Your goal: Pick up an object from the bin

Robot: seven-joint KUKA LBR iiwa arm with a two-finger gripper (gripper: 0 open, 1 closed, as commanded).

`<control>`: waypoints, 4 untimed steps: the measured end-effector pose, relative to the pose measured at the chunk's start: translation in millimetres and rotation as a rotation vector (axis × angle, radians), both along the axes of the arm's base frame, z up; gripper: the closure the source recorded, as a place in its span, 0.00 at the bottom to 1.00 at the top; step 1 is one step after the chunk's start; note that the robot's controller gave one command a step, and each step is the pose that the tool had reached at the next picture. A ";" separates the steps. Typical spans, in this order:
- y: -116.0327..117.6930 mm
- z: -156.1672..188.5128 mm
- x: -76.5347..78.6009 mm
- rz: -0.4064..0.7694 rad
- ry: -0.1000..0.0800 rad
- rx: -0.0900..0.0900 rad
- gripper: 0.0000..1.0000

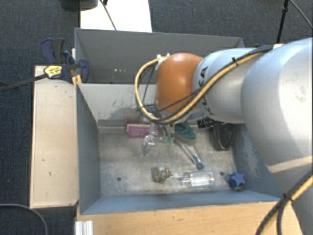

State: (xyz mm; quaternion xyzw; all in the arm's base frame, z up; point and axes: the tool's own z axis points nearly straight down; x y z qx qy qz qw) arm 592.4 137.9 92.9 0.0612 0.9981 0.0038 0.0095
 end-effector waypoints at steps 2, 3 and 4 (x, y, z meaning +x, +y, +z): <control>-44.1 8.6 -5.0 -0.255 0.019 0.000 0.00; -48.7 -15.1 -2.2 -0.385 0.000 0.008 0.00; -47.8 -16.0 1.7 -0.484 0.010 0.014 0.00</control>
Offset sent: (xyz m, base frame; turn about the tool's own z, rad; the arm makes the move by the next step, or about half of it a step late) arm 0.0000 -0.0338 0.0071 0.1422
